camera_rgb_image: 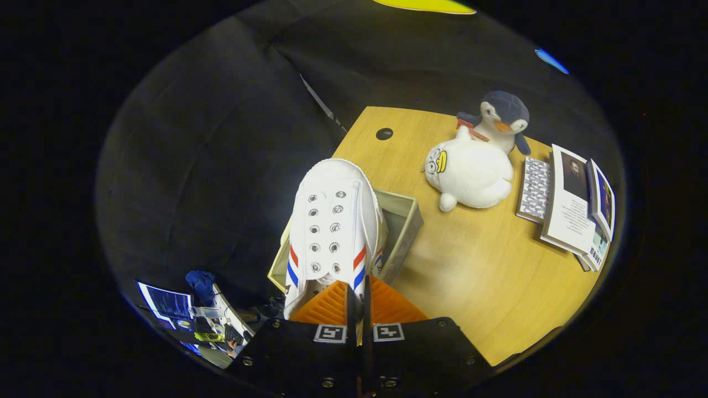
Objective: Open the storage box then place both shoes into the box .Put the left shoe in first, then the right shoe, with the right side of both shoes facing outward in a uniform manner.
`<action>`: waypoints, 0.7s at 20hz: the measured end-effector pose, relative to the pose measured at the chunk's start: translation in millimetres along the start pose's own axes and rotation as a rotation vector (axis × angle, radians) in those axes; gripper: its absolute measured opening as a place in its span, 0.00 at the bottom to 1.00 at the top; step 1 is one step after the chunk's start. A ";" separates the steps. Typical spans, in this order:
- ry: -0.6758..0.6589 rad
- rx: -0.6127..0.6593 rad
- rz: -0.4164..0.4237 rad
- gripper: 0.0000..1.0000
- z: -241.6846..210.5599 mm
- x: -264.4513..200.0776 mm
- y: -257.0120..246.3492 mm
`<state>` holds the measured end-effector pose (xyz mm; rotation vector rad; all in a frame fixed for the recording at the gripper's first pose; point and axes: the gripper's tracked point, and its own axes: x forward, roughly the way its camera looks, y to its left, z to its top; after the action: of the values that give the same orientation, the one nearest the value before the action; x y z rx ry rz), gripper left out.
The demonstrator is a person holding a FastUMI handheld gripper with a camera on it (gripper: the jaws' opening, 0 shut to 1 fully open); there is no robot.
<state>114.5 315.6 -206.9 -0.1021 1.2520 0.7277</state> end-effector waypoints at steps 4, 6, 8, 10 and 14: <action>0.036 -0.017 -0.011 0.03 6.1 24.5 14.4; 0.048 -0.027 -0.025 0.03 7.9 34.4 18.4; 0.057 -0.041 -0.052 0.04 10.2 45.0 19.5; 0.055 -0.068 -0.088 0.04 12.3 56.0 19.8; 0.056 -0.079 -0.064 0.11 9.8 69.9 37.1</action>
<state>110.8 379.8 -254.0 -0.2276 1.2682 0.7234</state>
